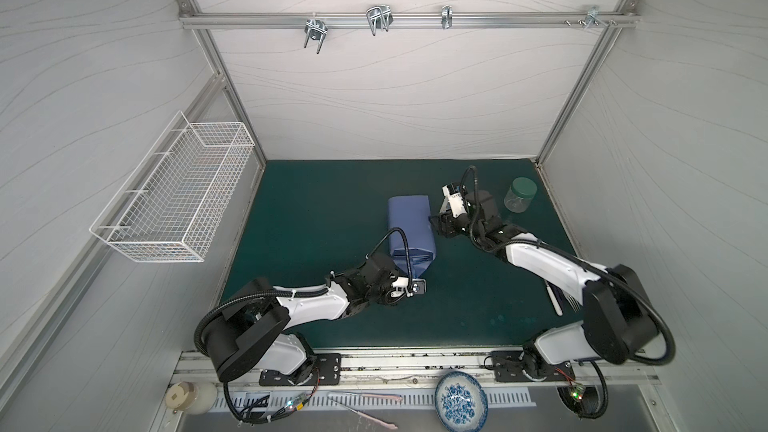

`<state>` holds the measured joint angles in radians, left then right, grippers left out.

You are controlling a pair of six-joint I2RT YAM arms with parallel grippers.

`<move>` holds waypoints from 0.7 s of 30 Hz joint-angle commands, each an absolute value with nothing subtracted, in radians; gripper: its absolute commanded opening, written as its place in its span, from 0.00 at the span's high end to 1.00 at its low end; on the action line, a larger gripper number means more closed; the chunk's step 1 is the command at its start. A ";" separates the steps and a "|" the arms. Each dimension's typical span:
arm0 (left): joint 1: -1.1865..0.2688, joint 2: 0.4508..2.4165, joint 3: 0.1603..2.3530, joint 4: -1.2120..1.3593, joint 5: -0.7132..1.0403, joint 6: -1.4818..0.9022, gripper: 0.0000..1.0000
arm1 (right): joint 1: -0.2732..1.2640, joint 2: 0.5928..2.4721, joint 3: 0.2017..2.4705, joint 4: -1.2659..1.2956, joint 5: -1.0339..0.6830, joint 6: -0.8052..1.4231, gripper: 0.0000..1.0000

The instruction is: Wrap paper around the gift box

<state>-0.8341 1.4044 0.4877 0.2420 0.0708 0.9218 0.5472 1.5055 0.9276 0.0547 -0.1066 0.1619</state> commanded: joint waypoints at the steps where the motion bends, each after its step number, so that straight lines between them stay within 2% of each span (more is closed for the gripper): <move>1: -0.835 1.444 0.554 0.215 0.037 1.030 0.55 | 0.545 1.601 1.011 -0.013 -0.186 0.212 0.26; 8: -0.837 1.518 0.592 0.203 0.024 1.119 0.57 | 0.543 1.724 1.063 -0.035 -0.161 0.213 0.24; 14: -0.844 1.556 0.609 0.203 0.014 1.158 0.59 | 0.540 1.742 1.049 -0.037 -0.155 0.207 0.24; 21: -0.872 1.648 0.621 0.293 -0.078 1.208 0.64 | 0.541 1.756 1.036 -0.035 -0.170 0.209 0.26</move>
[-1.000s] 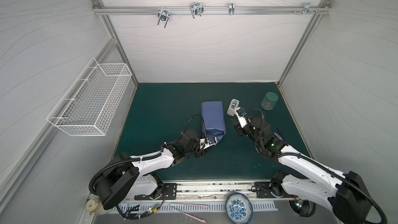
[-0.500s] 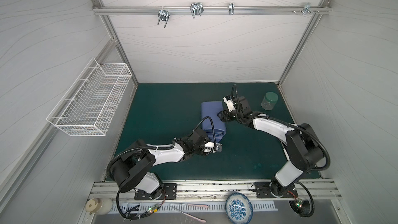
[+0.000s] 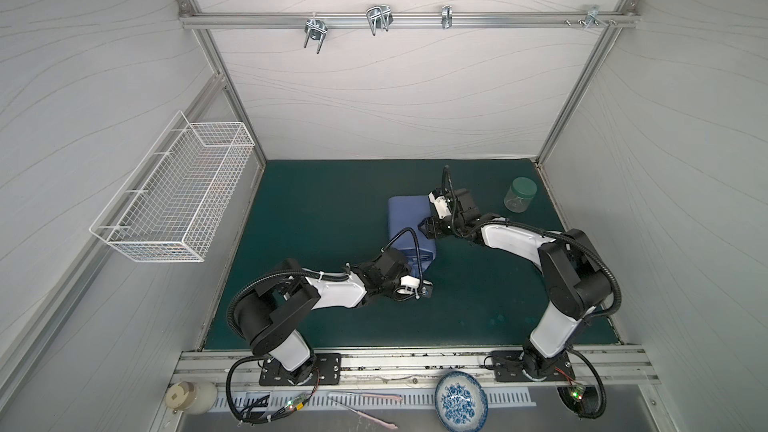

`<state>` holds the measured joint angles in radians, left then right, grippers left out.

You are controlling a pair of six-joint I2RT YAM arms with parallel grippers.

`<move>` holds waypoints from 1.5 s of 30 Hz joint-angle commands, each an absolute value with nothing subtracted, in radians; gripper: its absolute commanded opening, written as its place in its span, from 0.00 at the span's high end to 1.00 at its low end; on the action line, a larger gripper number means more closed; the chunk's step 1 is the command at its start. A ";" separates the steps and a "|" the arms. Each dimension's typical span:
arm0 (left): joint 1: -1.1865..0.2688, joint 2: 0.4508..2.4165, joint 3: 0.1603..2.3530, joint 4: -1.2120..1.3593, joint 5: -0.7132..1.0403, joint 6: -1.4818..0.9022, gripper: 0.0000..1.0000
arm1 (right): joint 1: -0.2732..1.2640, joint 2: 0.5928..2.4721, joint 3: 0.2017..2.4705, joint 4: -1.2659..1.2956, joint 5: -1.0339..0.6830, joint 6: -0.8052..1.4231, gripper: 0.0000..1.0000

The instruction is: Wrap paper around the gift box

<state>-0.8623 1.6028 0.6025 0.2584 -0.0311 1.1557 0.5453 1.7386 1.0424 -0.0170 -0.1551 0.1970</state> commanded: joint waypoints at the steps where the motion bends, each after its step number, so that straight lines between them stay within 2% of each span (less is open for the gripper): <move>1: -0.876 1.657 0.620 0.299 -0.088 1.216 0.65 | 0.541 1.756 1.034 -0.035 -0.169 0.209 0.26; 9: -0.877 1.687 0.601 0.340 -0.104 1.226 0.68 | 0.541 1.748 1.025 -0.034 -0.156 0.204 0.27; 19: -0.876 1.687 0.593 0.354 -0.122 1.222 0.78 | 0.541 1.751 1.024 -0.026 -0.160 0.204 0.27; 27: -0.876 1.685 0.608 0.340 -0.115 1.204 1.00 | 0.541 1.752 1.025 -0.024 -0.163 0.200 0.28; 45: -0.836 1.522 0.625 0.230 0.006 1.087 1.00 | 0.543 1.742 1.004 -0.020 -0.169 0.194 0.30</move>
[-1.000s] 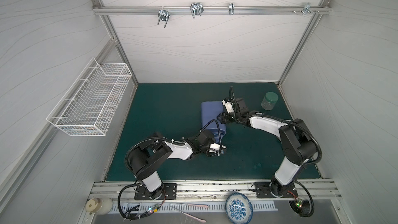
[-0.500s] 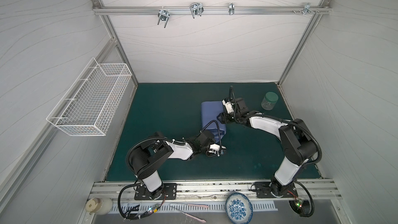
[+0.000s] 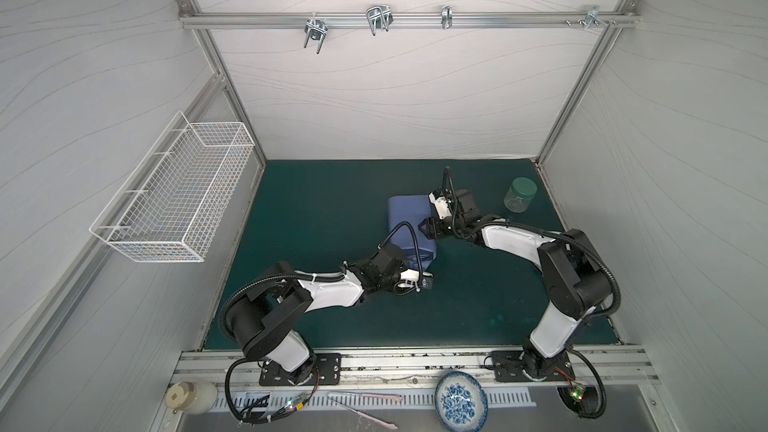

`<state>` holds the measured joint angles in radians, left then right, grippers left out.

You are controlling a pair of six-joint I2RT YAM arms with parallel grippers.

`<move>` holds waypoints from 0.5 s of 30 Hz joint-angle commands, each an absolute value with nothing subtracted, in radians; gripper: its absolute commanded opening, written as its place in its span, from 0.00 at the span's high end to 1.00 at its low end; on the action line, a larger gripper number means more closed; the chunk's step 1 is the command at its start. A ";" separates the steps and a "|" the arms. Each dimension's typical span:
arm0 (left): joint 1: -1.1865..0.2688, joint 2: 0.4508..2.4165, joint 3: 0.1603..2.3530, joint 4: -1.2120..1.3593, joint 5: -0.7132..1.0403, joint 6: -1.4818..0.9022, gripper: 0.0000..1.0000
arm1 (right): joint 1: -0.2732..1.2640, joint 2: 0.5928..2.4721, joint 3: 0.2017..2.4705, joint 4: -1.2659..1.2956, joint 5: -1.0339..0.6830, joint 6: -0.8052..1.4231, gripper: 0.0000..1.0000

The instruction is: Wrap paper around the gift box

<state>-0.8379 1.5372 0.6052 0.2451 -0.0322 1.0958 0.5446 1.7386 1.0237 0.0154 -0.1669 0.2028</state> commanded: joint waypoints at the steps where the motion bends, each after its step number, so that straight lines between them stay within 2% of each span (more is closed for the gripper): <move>1: -0.836 1.525 0.624 0.243 0.005 1.085 1.00 | 0.543 1.743 1.005 -0.020 -0.168 0.194 0.30; 7: -0.833 1.537 0.644 0.205 0.013 1.077 1.00 | 0.543 1.743 1.009 -0.029 -0.164 0.186 0.31; 11: -0.838 1.532 0.619 0.206 0.052 1.118 0.69 | 0.542 1.742 1.012 -0.029 -0.170 0.187 0.31; 13: -0.839 1.543 0.620 0.212 0.054 1.126 0.62 | 0.543 1.742 1.012 -0.029 -0.168 0.186 0.31; 15: -0.843 1.566 0.624 0.228 0.029 1.146 0.61 | 0.543 1.743 1.011 -0.026 -0.169 0.188 0.31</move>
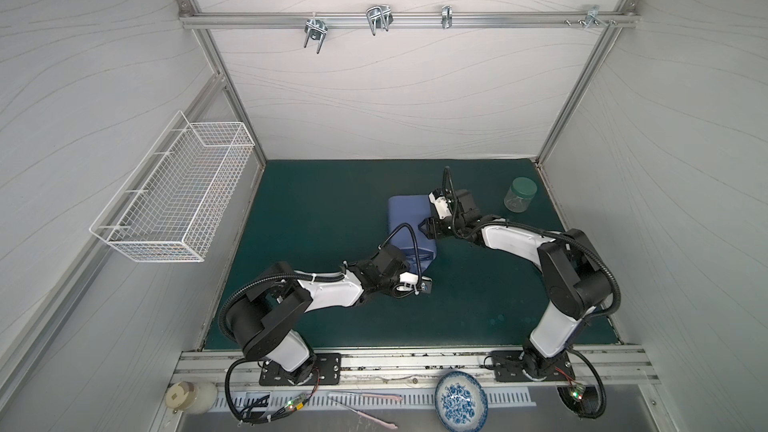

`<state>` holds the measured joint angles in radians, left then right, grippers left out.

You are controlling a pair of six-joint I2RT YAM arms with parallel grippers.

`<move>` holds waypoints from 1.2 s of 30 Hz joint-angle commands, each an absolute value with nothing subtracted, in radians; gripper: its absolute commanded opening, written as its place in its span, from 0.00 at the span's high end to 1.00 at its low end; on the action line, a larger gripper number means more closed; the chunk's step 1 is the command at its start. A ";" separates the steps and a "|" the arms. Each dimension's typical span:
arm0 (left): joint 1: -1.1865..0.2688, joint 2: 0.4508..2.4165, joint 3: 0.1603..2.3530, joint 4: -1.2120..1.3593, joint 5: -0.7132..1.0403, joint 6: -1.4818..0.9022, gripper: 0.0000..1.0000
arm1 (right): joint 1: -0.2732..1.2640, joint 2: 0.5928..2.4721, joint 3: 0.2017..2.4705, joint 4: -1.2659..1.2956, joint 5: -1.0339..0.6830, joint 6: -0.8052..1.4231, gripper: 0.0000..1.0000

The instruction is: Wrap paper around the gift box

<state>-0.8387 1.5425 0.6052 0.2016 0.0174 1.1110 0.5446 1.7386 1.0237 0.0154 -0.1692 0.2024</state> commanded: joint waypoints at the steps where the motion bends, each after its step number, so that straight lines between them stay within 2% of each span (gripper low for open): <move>1: -0.843 1.580 0.628 0.227 0.015 1.160 0.61 | 0.543 1.743 1.008 -0.023 -0.170 0.187 0.31; 12: -0.844 1.686 0.660 0.257 -0.057 1.238 0.64 | 0.543 1.741 1.000 -0.017 -0.169 0.189 0.31; 23: -0.844 1.702 0.643 0.351 -0.081 1.222 0.84 | 0.543 1.746 0.997 -0.012 -0.176 0.190 0.31; 29: -0.844 1.682 0.666 0.307 -0.070 1.187 1.00 | 0.543 1.744 0.999 -0.012 -0.173 0.190 0.32; 36: -0.834 1.636 0.693 0.221 -0.022 1.116 1.00 | 0.543 1.740 0.998 -0.015 -0.174 0.186 0.32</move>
<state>-0.8440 1.6699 0.6601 0.2680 -0.0582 1.1549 0.5446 1.7386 1.0195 0.0242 -0.1749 0.2024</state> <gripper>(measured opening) 0.056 0.685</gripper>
